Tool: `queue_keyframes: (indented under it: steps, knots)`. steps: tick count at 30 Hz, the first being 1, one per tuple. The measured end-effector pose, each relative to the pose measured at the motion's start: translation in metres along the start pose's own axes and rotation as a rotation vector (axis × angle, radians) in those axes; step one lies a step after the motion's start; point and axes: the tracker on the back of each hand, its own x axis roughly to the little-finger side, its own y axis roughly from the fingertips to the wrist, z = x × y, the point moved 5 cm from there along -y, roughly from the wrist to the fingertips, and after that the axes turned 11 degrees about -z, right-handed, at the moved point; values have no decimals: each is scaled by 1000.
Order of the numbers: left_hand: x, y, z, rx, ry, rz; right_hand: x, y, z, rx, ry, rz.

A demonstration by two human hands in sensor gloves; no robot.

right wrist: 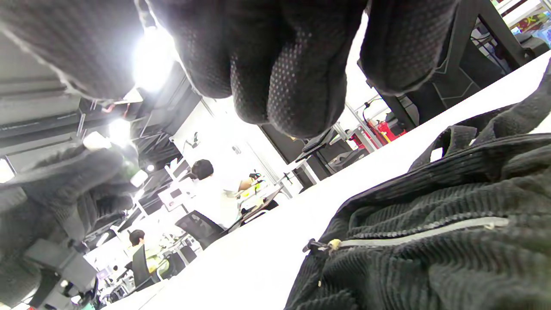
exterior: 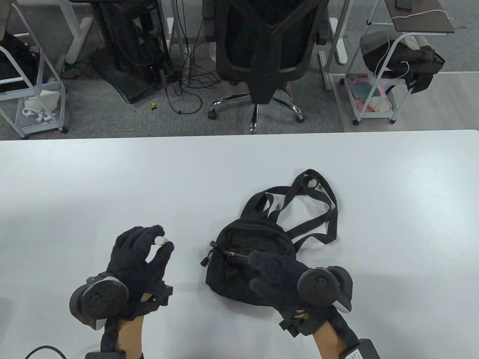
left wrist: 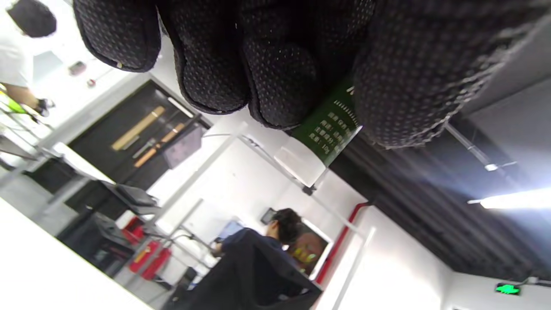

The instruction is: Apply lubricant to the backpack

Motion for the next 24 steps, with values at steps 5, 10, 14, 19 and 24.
queue_keyframes:
  steps: [5, 10, 14, 19, 24]
  knots:
    - [50, 17, 4, 43, -129, 102, 3, -1, 4, -22, 7, 5]
    - [113, 45, -6, 165, -214, 291, 9, -2, 10, -47, 13, 29]
    - [151, 65, -14, 262, -278, 452, 9, 0, 8, -47, 33, 28]
    - [167, 74, -27, 362, -216, 533, 11, 0, 9, -51, 31, 34]
    - [165, 73, -38, 423, -275, 516, 13, -1, 13, -74, 46, 37]
